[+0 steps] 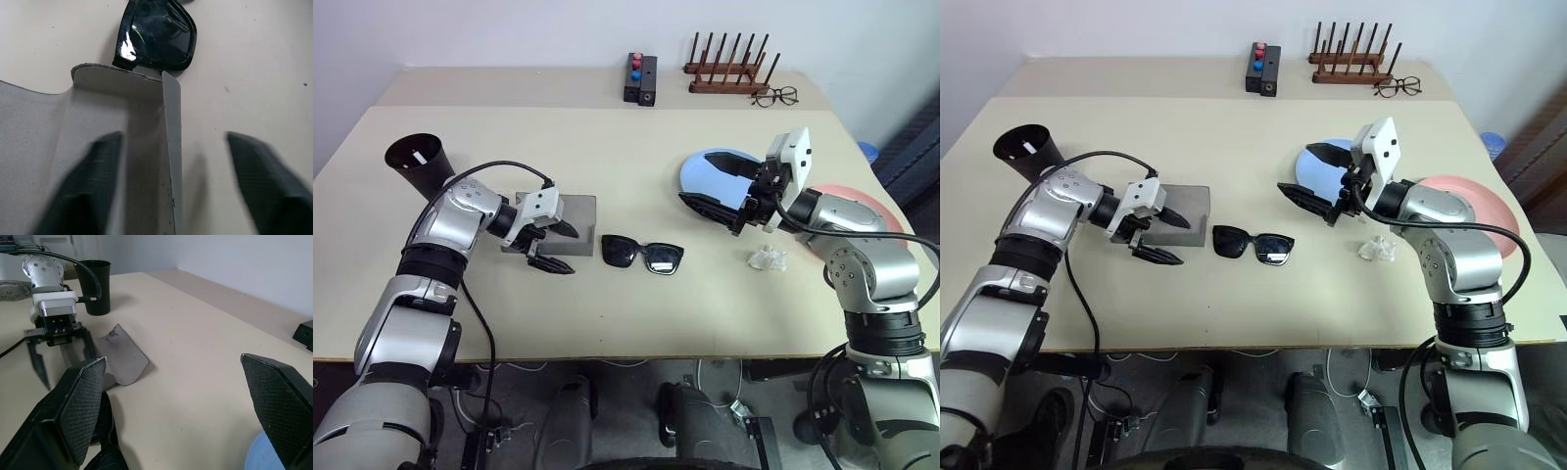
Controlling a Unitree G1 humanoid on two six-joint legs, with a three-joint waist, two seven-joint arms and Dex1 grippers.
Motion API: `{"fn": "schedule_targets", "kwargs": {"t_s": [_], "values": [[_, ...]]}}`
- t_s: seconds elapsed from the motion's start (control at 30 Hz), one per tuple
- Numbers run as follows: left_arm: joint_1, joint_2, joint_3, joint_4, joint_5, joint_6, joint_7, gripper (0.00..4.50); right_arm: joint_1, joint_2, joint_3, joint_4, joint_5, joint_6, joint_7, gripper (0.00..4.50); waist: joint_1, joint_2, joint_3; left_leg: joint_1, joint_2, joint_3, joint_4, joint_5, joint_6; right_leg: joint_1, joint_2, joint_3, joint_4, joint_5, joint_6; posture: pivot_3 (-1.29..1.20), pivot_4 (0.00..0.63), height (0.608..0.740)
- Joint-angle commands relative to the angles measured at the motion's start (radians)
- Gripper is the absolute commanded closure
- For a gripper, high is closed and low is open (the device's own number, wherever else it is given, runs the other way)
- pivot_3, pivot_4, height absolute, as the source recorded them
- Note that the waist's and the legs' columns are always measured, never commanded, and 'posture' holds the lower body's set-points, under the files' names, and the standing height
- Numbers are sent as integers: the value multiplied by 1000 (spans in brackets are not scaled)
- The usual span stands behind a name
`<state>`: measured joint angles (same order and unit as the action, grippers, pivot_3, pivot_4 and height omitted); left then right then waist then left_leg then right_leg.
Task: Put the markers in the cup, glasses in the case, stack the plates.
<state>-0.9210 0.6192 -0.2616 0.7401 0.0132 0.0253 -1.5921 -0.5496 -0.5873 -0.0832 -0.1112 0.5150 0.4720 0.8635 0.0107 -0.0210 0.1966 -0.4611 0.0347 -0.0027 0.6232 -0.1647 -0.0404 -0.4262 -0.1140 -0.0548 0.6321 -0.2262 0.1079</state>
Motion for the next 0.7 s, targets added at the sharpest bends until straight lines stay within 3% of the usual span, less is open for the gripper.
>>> {"fn": "schedule_targets", "kwargs": {"t_s": [0.03,0.1,0.3,0.47,0.7], "values": [[-74,13,29,-58,-71,83,-21,28,-23,-4,-14,-15,2,-26,10,0,2,0,0,0,0,0,0,0,0,0,0,0,0,0,0,0,150,740],[-97,14,33,-84,-121,132,-22,28,-8,-25,-21,-26,9,-28,38,0,2,0,0,-1,0,0,1,0,0,0,0,0,0,0,0,0,150,740],[-200,-62,21,-76,-134,167,-22,28,139,-240,-104,-58,39,13,198,0,5,1,0,-1,-1,-1,5,-2,4,2,0,0,-1,-1,0,0,150,740],[-234,-171,-31,0,-80,63,-14,28,290,-355,-173,-132,47,55,236,0,-1,1,0,-1,0,-1,6,-3,4,3,0,0,-1,-1,0,0,150,740],[-284,-311,-107,179,26,-109,23,28,432,-382,-288,-225,53,80,187,0,4,2,0,-1,-1,0,7,-3,5,2,-1,0,-1,-2,-1,0,150,740]]}}
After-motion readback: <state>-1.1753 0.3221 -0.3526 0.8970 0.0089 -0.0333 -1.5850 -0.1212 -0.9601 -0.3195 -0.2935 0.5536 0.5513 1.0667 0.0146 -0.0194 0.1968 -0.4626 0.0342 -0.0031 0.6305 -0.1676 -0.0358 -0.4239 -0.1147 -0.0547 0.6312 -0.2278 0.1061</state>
